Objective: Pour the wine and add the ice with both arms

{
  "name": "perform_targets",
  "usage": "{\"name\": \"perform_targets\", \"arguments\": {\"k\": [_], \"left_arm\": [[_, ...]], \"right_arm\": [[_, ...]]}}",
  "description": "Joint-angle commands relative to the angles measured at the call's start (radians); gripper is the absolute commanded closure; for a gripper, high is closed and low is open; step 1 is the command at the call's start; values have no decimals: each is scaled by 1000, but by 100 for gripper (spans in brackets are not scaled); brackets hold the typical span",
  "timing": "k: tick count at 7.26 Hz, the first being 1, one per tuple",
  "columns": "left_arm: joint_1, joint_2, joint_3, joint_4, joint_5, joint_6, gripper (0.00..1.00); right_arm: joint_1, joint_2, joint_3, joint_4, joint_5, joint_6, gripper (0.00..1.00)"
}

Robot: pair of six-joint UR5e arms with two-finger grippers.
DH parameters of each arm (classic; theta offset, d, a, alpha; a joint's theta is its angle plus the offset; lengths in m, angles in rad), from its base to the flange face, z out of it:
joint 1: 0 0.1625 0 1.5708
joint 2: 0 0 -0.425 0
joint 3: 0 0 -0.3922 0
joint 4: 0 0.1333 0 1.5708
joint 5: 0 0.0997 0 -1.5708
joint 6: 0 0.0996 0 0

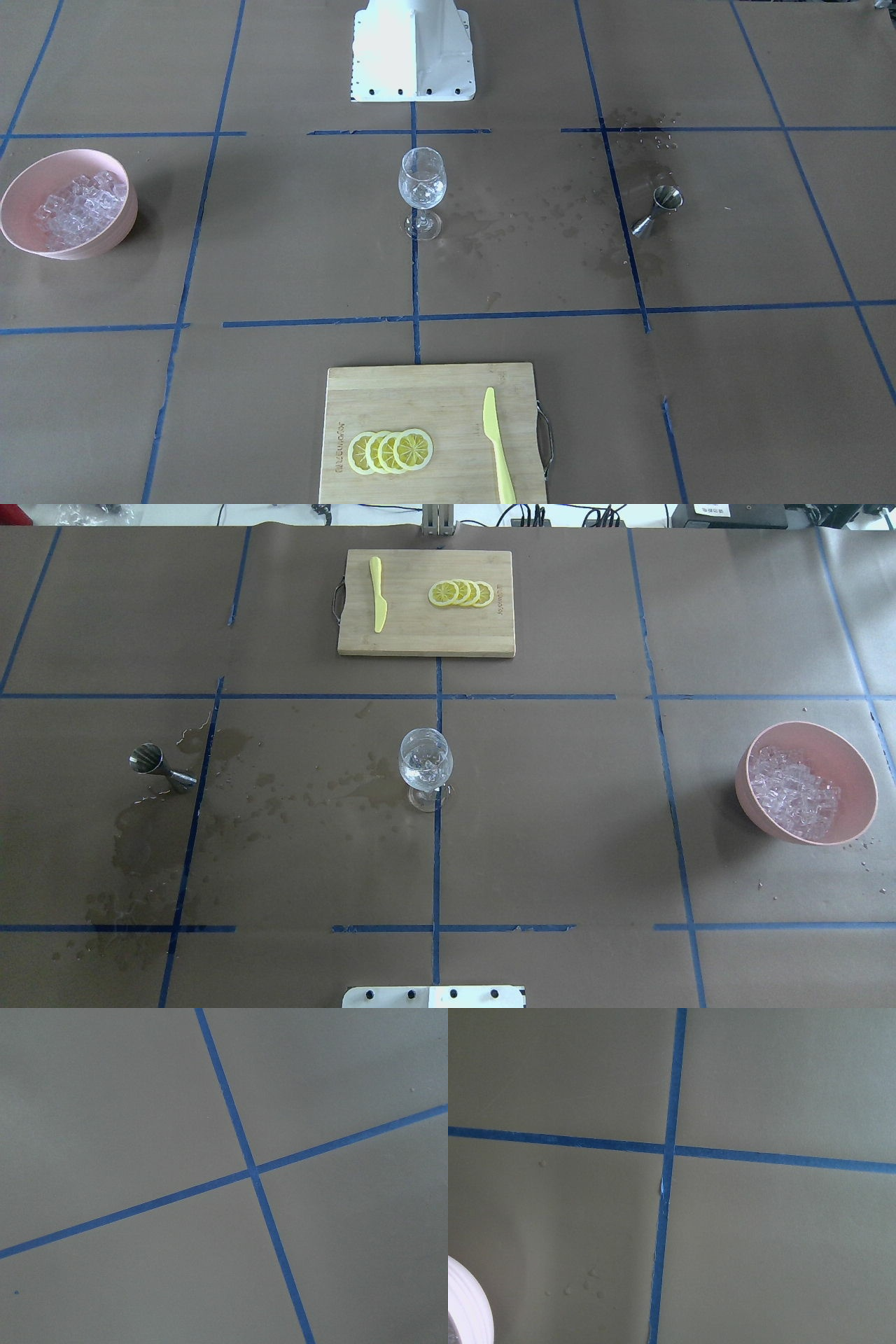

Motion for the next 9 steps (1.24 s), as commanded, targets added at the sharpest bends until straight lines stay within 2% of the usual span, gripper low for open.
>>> {"name": "perform_targets", "arguments": {"k": [1,7,9], "left_arm": [[1,-1,3,-2,-1,0,0],[1,-9,41,-11,-2,3,0],[1,-9,92,-85,-4,2,0]], "right_arm": [[0,1,0,0,4,0,0],[-2,1,-6,0,18,-2,0],[-2,1,-9,0,18,-2,0]]}}
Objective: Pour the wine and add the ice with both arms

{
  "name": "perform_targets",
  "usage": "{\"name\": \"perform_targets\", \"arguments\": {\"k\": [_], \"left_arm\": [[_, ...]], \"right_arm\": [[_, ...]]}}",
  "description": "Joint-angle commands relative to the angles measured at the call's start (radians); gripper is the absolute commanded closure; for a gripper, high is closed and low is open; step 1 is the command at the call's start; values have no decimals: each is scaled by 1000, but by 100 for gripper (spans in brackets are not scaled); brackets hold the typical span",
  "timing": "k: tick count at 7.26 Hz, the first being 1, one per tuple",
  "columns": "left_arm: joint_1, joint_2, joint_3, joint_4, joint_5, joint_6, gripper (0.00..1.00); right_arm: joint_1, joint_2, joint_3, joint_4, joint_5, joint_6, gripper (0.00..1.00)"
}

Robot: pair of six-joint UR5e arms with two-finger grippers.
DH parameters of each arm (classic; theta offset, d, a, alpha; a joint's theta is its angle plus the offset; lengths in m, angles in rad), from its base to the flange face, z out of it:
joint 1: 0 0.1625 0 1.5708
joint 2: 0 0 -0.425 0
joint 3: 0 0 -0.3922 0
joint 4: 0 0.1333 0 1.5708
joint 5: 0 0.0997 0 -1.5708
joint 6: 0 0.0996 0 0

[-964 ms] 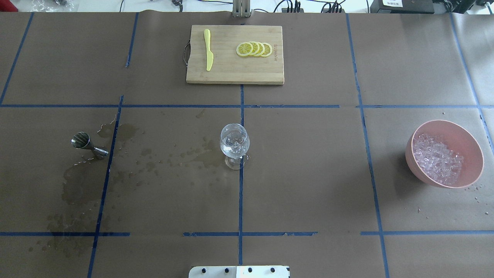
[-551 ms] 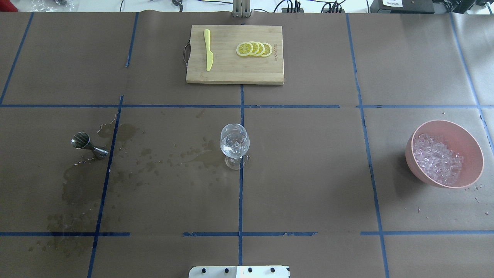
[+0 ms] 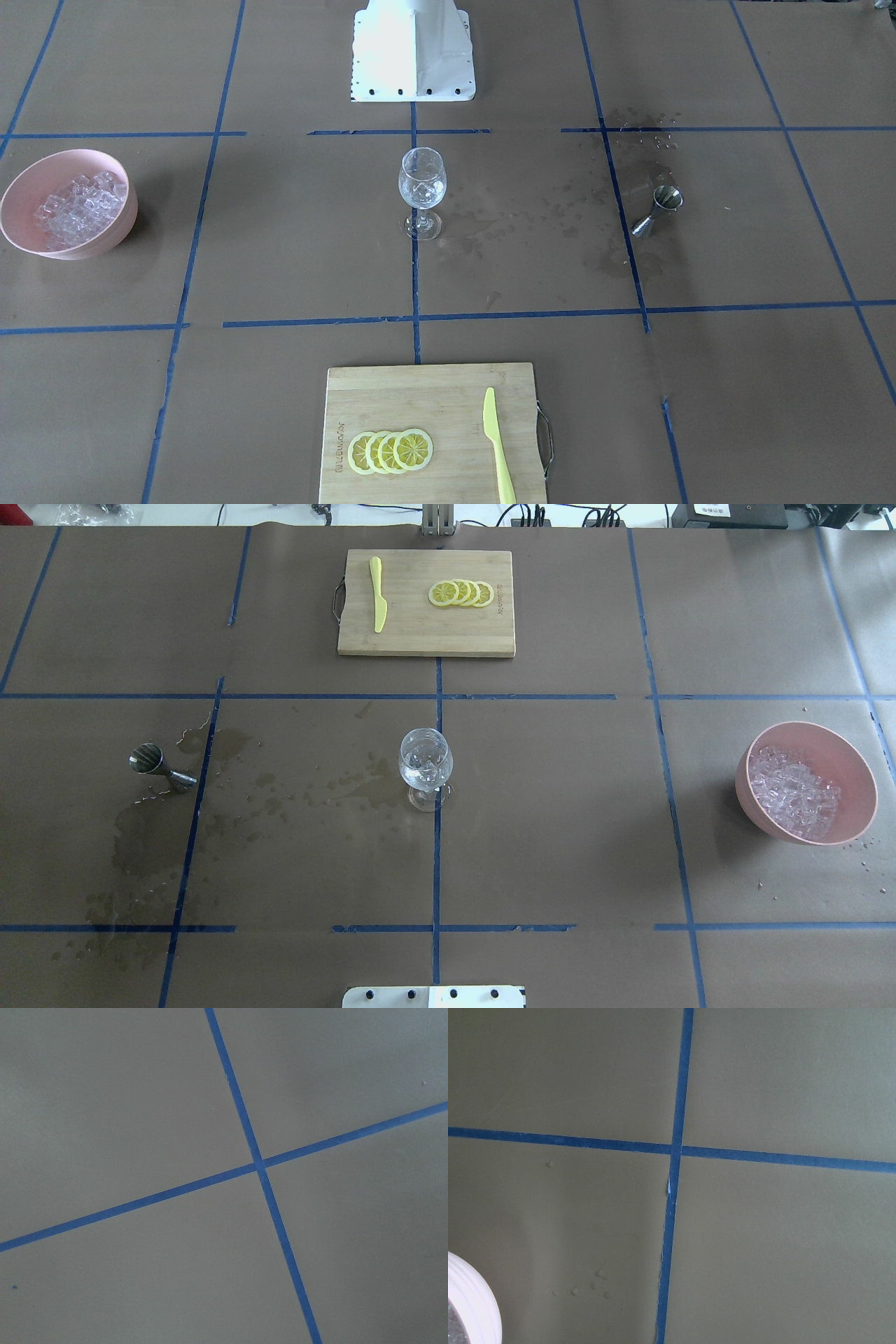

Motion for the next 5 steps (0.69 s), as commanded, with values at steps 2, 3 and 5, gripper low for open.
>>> {"name": "perform_targets", "arguments": {"k": [2,3,5], "left_arm": [[0,-1,31,-43,0,-1,0],[0,-2,28,-43,0,-4,0],[0,-2,21,-42,0,-4,0]], "right_arm": [[-1,0,0,0,0,0,0],[-1,0,1,0,0,1,0],[1,0,3,0,2,1,0]]}}
